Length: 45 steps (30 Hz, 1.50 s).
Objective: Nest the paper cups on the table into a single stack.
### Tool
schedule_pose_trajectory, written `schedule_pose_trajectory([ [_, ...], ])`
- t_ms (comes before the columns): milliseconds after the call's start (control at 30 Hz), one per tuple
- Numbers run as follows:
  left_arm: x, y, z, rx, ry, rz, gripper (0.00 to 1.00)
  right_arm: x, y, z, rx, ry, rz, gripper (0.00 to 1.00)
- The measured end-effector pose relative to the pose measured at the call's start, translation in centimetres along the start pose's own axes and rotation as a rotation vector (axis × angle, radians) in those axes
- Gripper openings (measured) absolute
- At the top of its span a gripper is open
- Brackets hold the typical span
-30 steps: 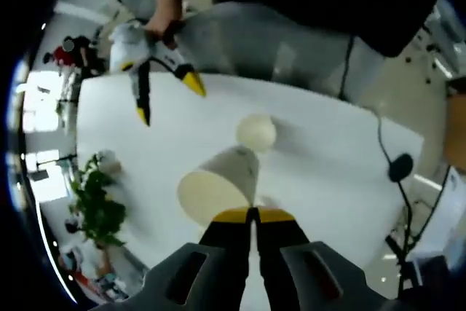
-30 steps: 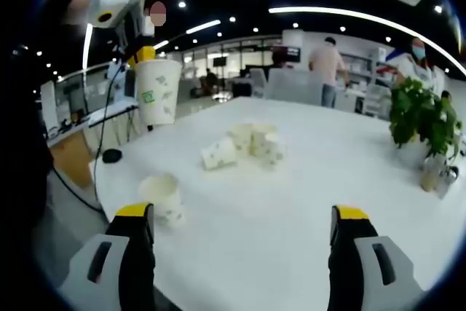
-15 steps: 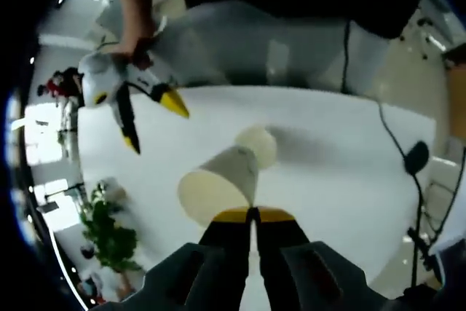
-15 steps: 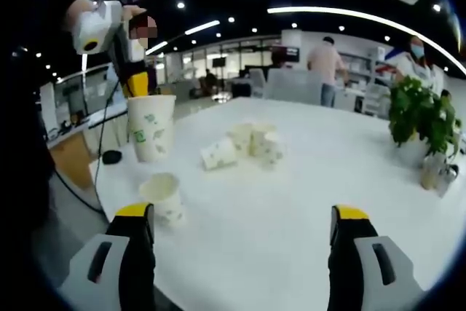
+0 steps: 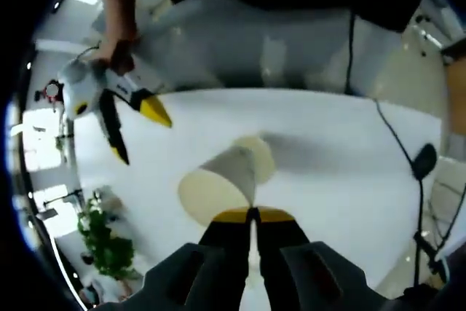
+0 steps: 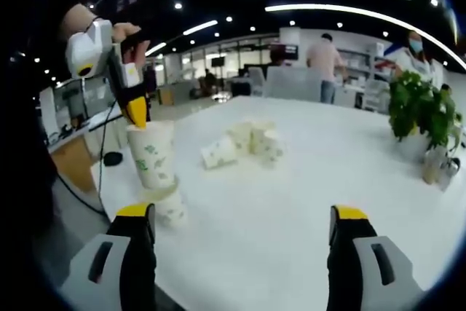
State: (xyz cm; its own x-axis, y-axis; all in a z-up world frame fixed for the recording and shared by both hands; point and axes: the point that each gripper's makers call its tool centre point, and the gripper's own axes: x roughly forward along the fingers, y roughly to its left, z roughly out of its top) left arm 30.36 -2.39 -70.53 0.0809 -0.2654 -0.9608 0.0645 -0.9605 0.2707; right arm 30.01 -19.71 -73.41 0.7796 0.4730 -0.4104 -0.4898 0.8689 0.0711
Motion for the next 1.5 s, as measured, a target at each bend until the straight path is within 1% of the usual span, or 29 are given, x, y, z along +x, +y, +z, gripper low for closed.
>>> schedule_pose_trajectory([
  [167,0.9,-0.4,0.5,0.018,-0.009,-0.014,0.0,-0.1,-0.1,0.0,0.005,-0.006,-0.001,0.97],
  [267,1.3,-0.5,0.3,0.021,0.0,-0.027,0.0,0.0,-0.1,-0.1,0.006,-0.002,0.0,0.97],
  [433,1.9,-0.6,0.6,0.028,0.002,-0.04,0.0,0.1,0.0,-0.2,0.012,0.002,0.004,0.96],
  [500,2.3,-0.6,0.8,0.011,0.011,-0.047,0.0,0.0,0.0,-0.2,0.012,0.0,0.004,0.96],
  [633,2.9,-0.8,1.0,0.015,0.01,-0.068,0.0,-0.1,-0.1,-0.1,0.015,-0.005,0.002,0.96],
  [800,3.5,-1.0,1.0,-0.011,0.011,-0.1,0.0,-0.1,-0.2,-0.1,0.017,-0.007,0.0,0.95],
  [867,3.7,-1.1,1.3,-0.042,0.003,-0.109,0.0,-0.1,-0.2,-0.1,0.019,-0.009,0.0,0.95],
  [967,3.9,-1.2,1.7,-0.058,-0.013,-0.119,0.0,-0.1,-0.2,0.0,0.02,-0.011,-0.002,0.95],
  [1033,4.3,-1.5,1.6,-0.072,-0.01,-0.134,0.0,-0.1,-0.2,0.0,0.024,-0.012,-0.001,0.95],
  [1167,4.6,-1.5,1.5,-0.076,-0.012,-0.147,0.0,-0.1,-0.3,0.1,0.022,-0.014,-0.002,0.95],
  [1267,4.8,-1.2,1.3,-0.106,-0.015,-0.154,0.01,-0.2,-0.2,0.0,0.02,-0.014,-0.001,0.95],
  [1367,4.8,-1.2,1.7,-0.128,-0.042,-0.16,0.01,-0.1,-0.3,0.0,0.021,-0.012,-0.004,0.95],
  [1500,5.1,-1.4,1.7,-0.13,-0.041,-0.173,0.01,-0.2,-0.3,0.0,0.023,-0.014,-0.004,0.95],
])
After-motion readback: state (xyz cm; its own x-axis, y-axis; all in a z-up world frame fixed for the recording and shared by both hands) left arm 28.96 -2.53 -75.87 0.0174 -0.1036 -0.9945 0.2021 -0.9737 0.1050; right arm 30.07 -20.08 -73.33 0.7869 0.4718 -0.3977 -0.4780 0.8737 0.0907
